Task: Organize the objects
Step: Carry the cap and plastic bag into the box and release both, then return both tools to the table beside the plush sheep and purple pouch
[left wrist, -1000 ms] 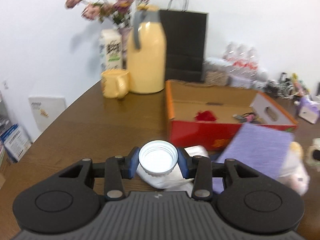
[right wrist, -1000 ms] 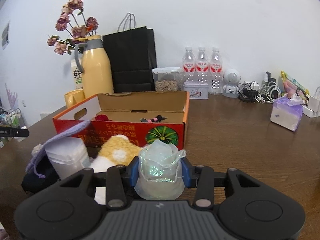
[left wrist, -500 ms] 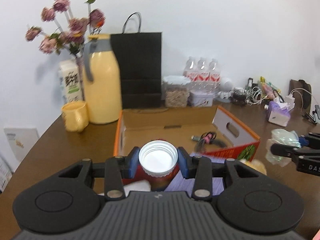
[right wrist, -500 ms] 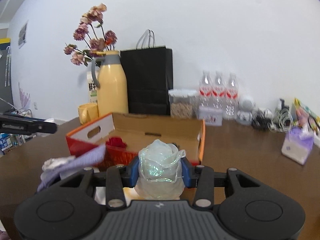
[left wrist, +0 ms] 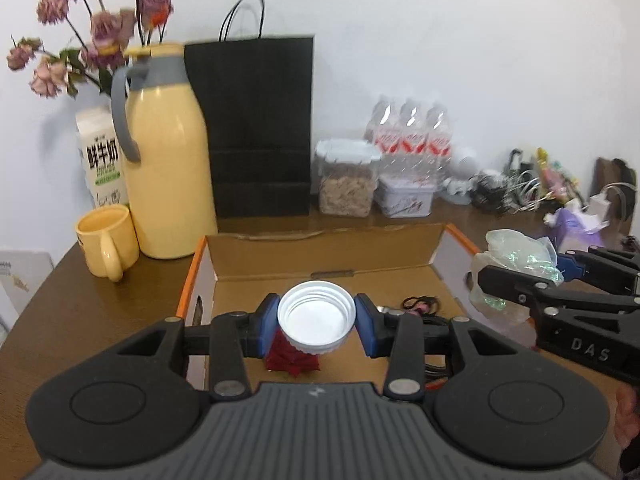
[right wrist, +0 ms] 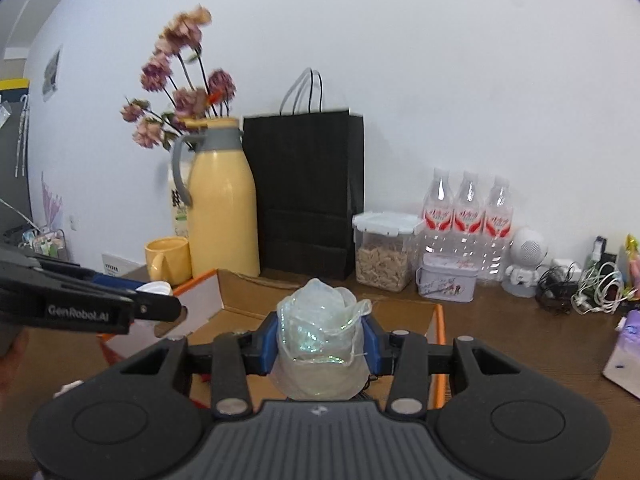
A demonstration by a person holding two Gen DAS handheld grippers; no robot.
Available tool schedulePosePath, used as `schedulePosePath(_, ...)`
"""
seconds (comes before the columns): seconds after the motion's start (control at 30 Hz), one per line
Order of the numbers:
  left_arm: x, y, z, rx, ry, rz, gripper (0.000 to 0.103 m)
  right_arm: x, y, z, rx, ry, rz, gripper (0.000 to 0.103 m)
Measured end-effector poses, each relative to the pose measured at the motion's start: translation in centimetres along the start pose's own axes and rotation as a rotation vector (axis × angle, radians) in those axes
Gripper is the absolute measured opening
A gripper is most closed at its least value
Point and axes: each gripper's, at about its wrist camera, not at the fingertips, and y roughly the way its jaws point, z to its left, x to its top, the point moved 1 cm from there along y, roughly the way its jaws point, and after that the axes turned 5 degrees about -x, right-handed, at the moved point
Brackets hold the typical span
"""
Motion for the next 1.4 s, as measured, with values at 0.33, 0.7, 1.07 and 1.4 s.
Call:
schedulePosePath(0.33,-0.9,6.2,2.0,0.089,-0.01,0.139,0.041,-3.2,6.6,-0.6,-0.005,0.018,0.156,0.041)
schedulePosePath(0.7,-1.9,6.9,2.0,0.108,-0.003,0.165,0.069,-4.1,7.4,-0.1,-0.002,0.006,0.23,0.073)
schedulePosePath(1.07,-1.1,3.3,1.9,0.115,-0.013,0.064,0.103,-2.9,5.2,0.1,-0.025,0.002,0.197,0.103)
schedulePosePath(1.4,-1.3,-0.4,1.8,0.104,-0.014,0.012,0.103,-2.1,1.8,0.6,-0.029,-0.006,0.154,0.103)
